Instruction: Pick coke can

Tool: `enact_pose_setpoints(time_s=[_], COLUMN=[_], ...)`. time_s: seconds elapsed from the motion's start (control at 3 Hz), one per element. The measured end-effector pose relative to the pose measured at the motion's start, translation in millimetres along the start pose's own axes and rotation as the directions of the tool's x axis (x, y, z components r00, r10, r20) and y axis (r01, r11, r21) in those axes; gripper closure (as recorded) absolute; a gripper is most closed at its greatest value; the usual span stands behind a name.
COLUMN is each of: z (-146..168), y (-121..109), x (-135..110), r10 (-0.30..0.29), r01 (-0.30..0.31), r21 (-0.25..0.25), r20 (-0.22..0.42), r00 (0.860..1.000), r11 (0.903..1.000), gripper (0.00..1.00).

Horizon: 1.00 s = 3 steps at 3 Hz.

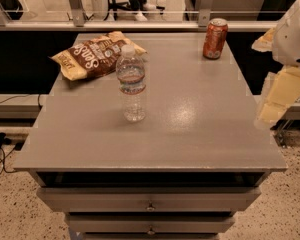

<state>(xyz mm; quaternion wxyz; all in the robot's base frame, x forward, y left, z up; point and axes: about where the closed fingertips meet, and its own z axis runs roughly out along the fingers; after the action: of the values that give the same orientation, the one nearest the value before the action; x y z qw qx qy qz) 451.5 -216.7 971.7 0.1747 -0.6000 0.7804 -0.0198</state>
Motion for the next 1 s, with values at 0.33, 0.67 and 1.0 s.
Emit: enact_pose_setpoints(time_s=[0.33, 0.67, 1.0], z=[18, 57, 89], y=[-30, -88, -147], x=[-6, -16, -25], r10=[0.032, 0.1, 0.203], r01=[-0.031, -0.1, -0.208], r21=[-0.004, -0.008, -0.007], r20=[0.076, 0.159, 0.246], r00=[0.997, 0.982, 0.948], r11=[0.9995, 0.995, 0.9782], gripper=[0.0, 0.0, 0.0])
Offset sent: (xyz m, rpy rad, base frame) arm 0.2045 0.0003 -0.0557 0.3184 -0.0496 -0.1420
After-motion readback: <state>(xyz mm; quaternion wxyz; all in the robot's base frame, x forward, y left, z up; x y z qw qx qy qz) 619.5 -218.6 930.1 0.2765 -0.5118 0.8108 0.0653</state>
